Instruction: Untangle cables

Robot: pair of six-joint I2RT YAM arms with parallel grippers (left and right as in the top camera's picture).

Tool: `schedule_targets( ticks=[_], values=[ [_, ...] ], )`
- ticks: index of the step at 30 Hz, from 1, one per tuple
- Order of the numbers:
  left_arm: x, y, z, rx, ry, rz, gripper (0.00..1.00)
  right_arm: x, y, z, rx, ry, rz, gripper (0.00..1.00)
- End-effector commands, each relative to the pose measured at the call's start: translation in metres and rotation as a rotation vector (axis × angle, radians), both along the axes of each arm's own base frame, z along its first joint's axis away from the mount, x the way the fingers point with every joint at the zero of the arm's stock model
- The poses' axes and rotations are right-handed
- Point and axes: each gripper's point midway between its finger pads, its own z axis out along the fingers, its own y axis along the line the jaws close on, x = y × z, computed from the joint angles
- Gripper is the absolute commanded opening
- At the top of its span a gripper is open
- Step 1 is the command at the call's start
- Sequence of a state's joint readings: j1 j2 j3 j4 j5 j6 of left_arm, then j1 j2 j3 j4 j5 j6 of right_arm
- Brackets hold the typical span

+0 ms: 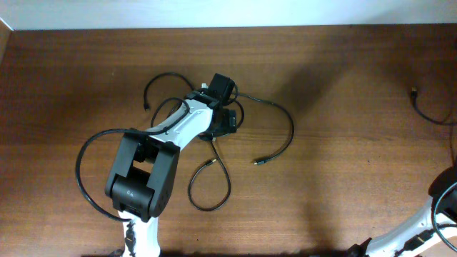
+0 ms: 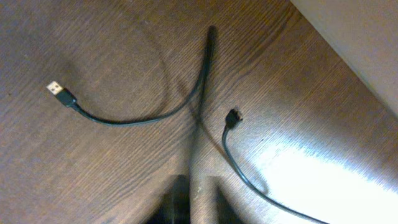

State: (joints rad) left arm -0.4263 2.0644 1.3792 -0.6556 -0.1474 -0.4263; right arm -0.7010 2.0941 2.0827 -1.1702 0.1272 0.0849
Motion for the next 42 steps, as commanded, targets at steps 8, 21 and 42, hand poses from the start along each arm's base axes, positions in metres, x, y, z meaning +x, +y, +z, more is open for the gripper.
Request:
schedule_targets(
  ticks=[8, 21, 42],
  values=[
    [-0.029, 0.006, -0.039, 0.055, 0.119, -0.049, 0.99, 0.012, 0.018, 0.02, 0.13, -0.166, 0.058, 1.0],
    [-0.036, -0.009, -0.041, -0.024, 0.154, -0.068, 0.99, 0.035, 0.206, 0.125, 0.317, -0.363, 0.463, 0.99],
    [-0.033, 0.029, 0.146, -0.029, -0.171, -0.066, 0.99, 0.066, 0.43, -0.005, 0.441, 0.086, 0.997, 0.99]
  ],
)
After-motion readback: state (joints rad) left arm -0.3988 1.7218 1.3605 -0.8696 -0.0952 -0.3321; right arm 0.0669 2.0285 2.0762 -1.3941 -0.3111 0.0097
